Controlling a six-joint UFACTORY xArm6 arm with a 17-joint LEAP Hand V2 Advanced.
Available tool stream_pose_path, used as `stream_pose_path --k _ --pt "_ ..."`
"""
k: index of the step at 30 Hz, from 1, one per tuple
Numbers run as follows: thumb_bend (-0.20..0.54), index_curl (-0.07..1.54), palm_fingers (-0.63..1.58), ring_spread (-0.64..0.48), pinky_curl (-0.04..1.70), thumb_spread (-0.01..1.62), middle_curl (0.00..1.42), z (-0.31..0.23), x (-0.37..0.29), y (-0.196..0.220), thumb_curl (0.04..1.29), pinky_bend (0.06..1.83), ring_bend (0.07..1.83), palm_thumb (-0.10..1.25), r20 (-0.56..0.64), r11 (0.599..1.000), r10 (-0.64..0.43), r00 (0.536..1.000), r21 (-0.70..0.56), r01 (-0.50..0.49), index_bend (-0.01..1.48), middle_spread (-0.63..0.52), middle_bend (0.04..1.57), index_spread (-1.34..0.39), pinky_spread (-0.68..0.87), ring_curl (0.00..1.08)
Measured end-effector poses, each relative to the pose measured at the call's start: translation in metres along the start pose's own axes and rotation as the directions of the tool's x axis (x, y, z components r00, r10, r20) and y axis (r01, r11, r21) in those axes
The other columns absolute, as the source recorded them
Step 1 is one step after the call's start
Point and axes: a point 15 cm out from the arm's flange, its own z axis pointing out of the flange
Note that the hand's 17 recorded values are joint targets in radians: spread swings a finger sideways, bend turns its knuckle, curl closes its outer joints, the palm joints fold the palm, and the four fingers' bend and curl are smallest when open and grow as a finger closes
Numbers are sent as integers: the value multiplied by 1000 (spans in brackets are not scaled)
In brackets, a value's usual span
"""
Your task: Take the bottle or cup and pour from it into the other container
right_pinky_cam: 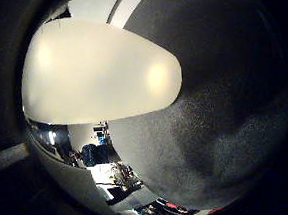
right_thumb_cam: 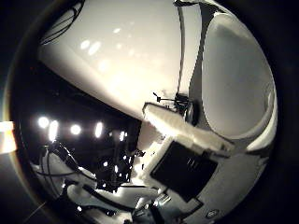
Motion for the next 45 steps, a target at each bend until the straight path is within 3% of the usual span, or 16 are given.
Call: stream_pose_path --k 5,10,20,29,35,45 --pt "-15 490 1089 -181 132 999 564 9 -6 2 413 981 1050 792 33 1000 4 999 -25 -3 206 -161 806 -324 -415 409" --pt "-24 596 1106 -208 205 870 620 11 -8 2 491 1083 1106 872 34 999 2 999 -35 -1 252 -200 851 -380 -490 461" --pt "-31 817 1088 -233 352 705 717 12 -30 6 596 1176 1174 891 90 998 -15 996 -61 20 294 -227 928 -453 -437 533" --pt "-31 940 1068 -239 428 680 757 9 -74 -1 629 1166 1172 890 48 993 -89 995 -77 92 247 -245 928 -486 -434 558" --pt "-32 1003 1081 -240 472 676 782 34 -130 -11 639 1149 1170 887 23 970 -184 983 -154 186 219 -239 925 -499 -423 573" --pt "-29 1097 1063 -242 562 687 856 91 -196 -22 660 1164 1215 899 -36 923 -278 960 -285 256 248 -260 955 -541 -382 620"
